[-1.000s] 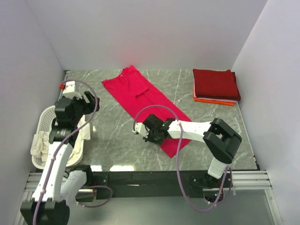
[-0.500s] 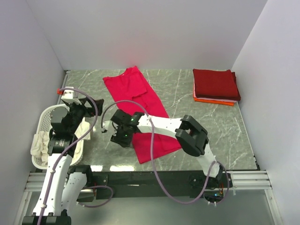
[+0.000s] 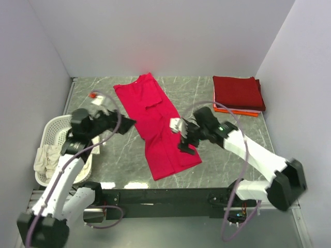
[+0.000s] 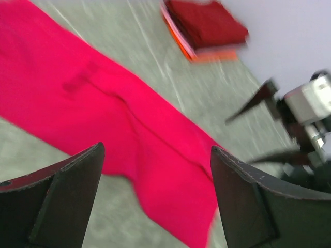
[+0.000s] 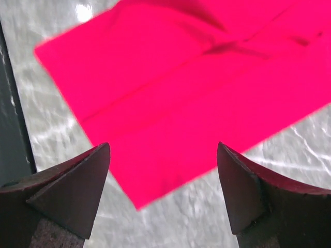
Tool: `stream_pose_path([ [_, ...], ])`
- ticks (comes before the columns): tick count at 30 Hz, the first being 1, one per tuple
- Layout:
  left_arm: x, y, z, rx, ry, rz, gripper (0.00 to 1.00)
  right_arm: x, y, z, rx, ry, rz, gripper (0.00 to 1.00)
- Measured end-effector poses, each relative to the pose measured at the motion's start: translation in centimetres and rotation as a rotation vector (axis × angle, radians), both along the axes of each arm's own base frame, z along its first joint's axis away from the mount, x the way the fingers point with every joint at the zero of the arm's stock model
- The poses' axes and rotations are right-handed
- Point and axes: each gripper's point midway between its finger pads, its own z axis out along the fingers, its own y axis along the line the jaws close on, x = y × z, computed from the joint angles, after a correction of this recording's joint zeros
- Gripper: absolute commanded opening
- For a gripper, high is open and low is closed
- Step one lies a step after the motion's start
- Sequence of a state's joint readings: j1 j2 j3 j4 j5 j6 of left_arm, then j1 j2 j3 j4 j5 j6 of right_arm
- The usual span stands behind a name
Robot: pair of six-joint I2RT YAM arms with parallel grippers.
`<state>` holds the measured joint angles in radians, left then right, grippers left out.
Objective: Fold and stack the t-shirts
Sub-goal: Fold the tshirt
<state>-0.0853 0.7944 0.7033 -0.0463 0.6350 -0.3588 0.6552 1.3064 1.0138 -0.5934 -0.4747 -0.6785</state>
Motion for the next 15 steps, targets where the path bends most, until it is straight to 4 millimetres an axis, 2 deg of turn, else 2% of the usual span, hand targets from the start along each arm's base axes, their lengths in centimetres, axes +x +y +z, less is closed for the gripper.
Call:
stream_pose_path([
  [3, -1.0, -3.9, -3.2, 0.035, 0.153, -0.092, 0.85, -1.0, -2.7, -1.1, 0.03, -0.084, 0.029, 0.9],
  [5, -1.4, -5.8, -6.1, 0.072, 0.299, -0.081, 0.79, -1.5, -4.0, -2.8, -0.011, -0.076, 0.054, 0.87],
  [6, -1.0, -6.0, -7.4, 0.081, 0.364, -0.044, 0.79, -1.5, -4.2, -3.4, -0.029, -0.061, 0.072, 0.85],
  [8, 0.6, -5.4, -10.5, 0.099, 0.498, 0.086, 0.78, -1.5, -4.3, -4.6, -0.05, -0.022, 0.102, 0.84],
  [10, 2.1, -4.1, -14.3, 0.099, 0.642, 0.263, 0.75, -1.5, -4.5, -5.0, -0.052, -0.012, 0.106, 0.84],
  [12, 3.3, -2.8, -17.1, 0.083, 0.738, 0.427, 0.73, -1.4, -4.4, -4.4, -0.036, -0.031, 0.104, 0.83],
  [15, 4.6, -1.8, -20.2, 0.071, 0.835, 0.578, 0.73, -1.0, -4.2, -3.3, -0.009, -0.069, 0.095, 0.82],
])
